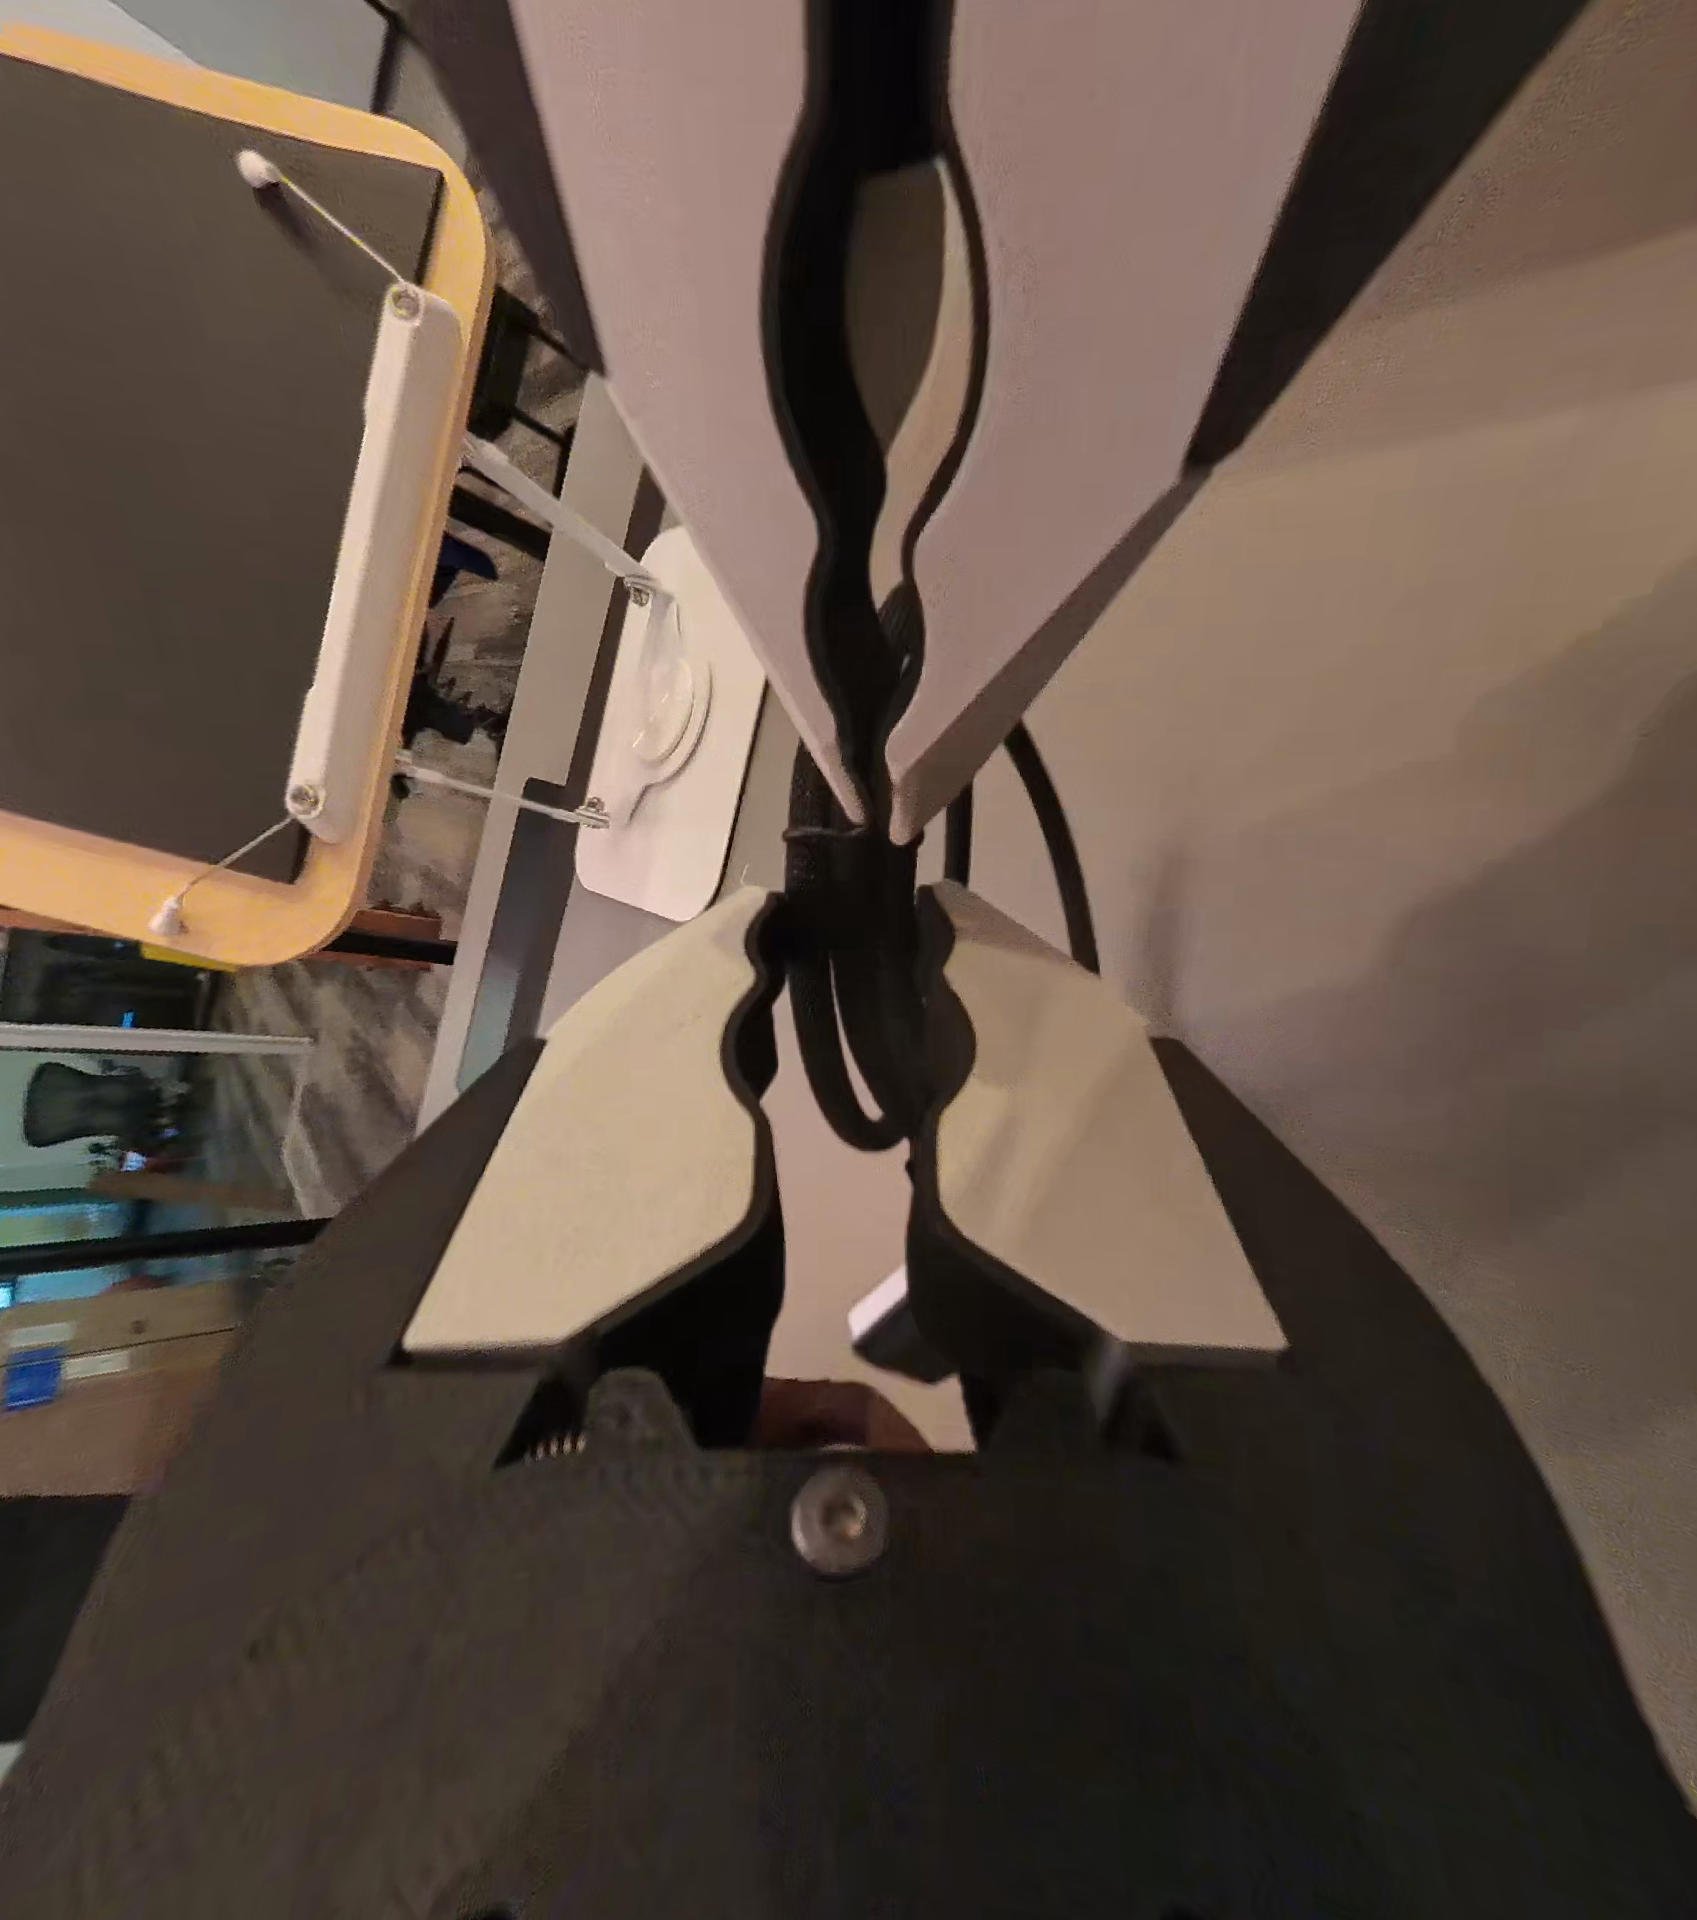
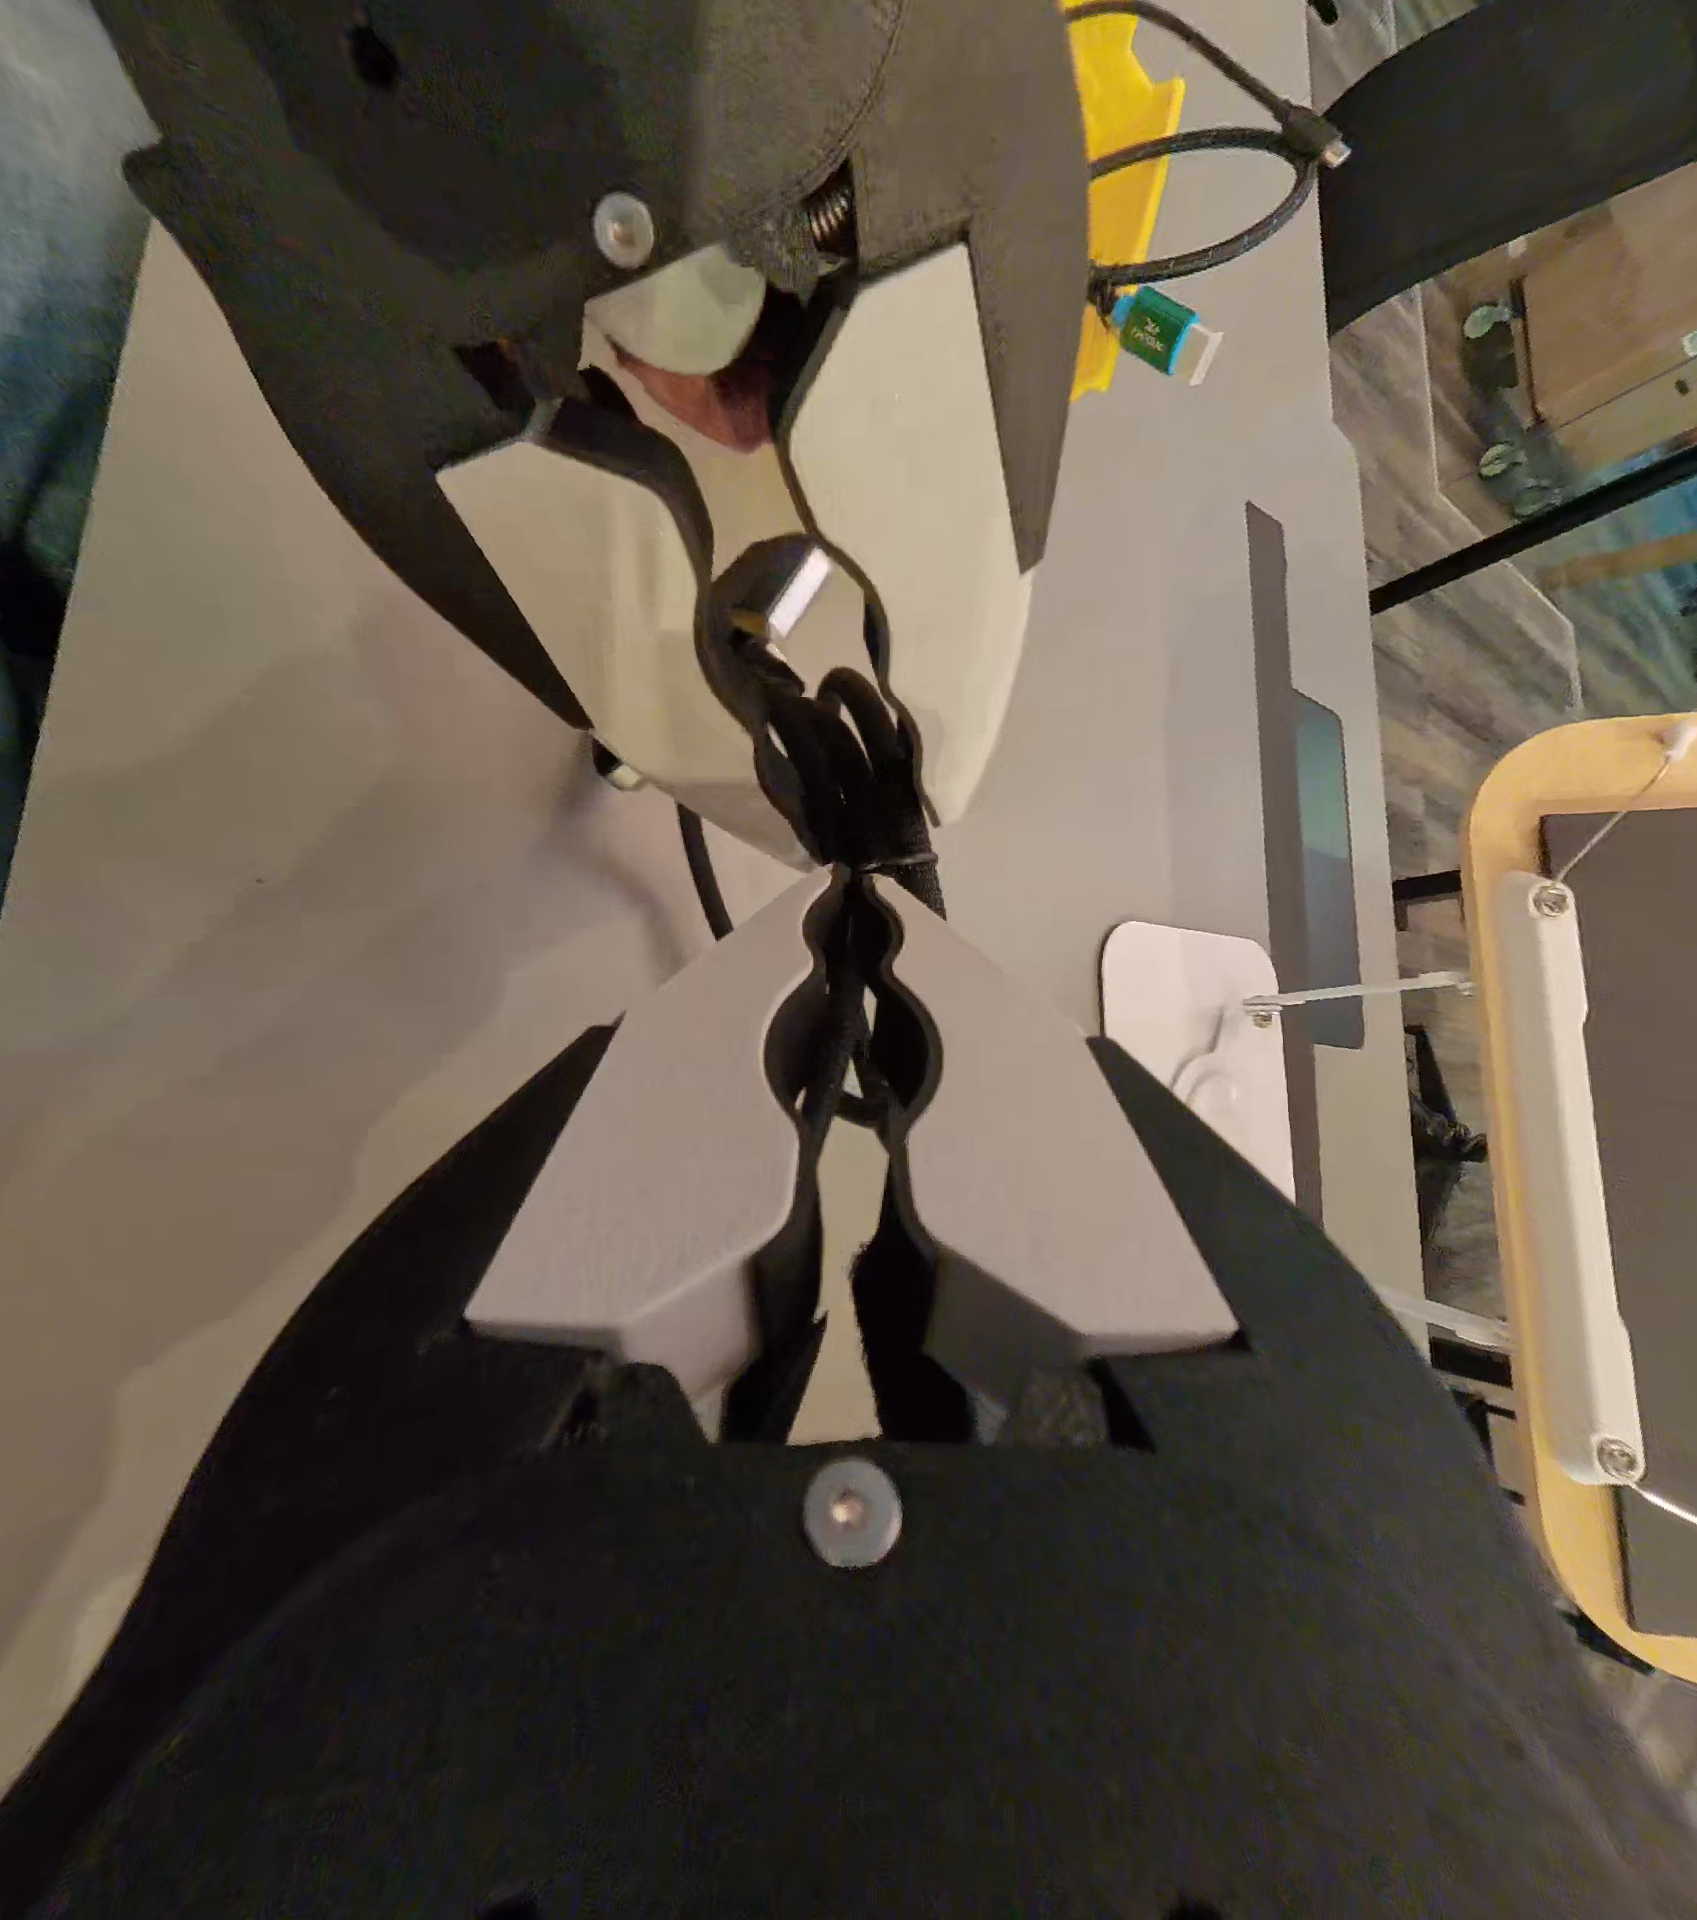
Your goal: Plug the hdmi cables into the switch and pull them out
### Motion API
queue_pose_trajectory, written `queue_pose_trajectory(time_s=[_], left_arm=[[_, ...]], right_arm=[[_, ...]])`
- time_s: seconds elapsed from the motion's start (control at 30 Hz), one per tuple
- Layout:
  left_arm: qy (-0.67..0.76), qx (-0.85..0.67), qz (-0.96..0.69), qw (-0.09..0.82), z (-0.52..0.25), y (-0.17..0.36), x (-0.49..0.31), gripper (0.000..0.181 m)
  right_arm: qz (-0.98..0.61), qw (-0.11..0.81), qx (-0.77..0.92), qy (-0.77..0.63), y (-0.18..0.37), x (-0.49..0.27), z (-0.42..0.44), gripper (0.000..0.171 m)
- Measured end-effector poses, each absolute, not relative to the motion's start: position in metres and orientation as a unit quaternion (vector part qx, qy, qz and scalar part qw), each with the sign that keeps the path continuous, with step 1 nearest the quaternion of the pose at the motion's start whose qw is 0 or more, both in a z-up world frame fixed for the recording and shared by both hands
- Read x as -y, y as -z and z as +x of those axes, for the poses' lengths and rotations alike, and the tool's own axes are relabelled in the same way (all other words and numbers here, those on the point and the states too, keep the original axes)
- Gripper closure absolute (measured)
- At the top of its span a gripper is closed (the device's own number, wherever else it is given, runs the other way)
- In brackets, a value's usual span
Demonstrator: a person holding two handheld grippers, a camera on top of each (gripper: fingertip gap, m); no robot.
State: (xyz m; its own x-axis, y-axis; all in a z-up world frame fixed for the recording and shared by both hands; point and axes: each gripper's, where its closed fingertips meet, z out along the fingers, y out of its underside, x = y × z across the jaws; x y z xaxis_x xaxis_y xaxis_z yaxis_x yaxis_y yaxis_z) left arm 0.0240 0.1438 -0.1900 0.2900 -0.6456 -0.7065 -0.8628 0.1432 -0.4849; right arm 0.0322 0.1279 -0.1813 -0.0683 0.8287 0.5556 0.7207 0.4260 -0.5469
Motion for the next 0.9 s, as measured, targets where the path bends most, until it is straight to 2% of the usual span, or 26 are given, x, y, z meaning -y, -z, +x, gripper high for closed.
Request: queue_pose_trajectory(time_s=[0.23,0.33,0.43,0.5,0.6,0.8,0.9], left_arm=[[-0.068,-0.726,-0.585,0.355,0.017,0.188,-0.137,0.160],[0.010,-0.777,-0.568,0.272,0.014,0.188,-0.127,0.160],[0.077,-0.795,-0.578,0.168,0.008,0.195,-0.124,0.160],[0.080,-0.795,-0.585,0.136,0.005,0.200,-0.133,0.159],[0.086,-0.774,-0.606,0.164,0.006,0.197,-0.149,0.157],[0.017,-0.692,-0.655,0.305,-0.008,0.197,-0.167,0.152],[-0.014,-0.619,-0.679,0.394,-0.015,0.194,-0.172,0.140]], right_arm=[[-0.448,0.391,0.802,-0.059,0.177,-0.117,0.026,0.171],[-0.419,0.371,0.825,-0.078,0.174,-0.109,0.021,0.171],[-0.444,0.339,0.820,-0.124,0.178,-0.110,0.017,0.171],[-0.474,0.340,0.798,-0.152,0.180,-0.120,0.014,0.171],[-0.516,0.356,0.752,-0.204,0.177,-0.132,0.015,0.171],[-0.554,0.365,0.707,-0.245,0.178,-0.139,0.023,0.171],[-0.563,0.358,0.693,-0.274,0.177,-0.135,0.024,0.171]])
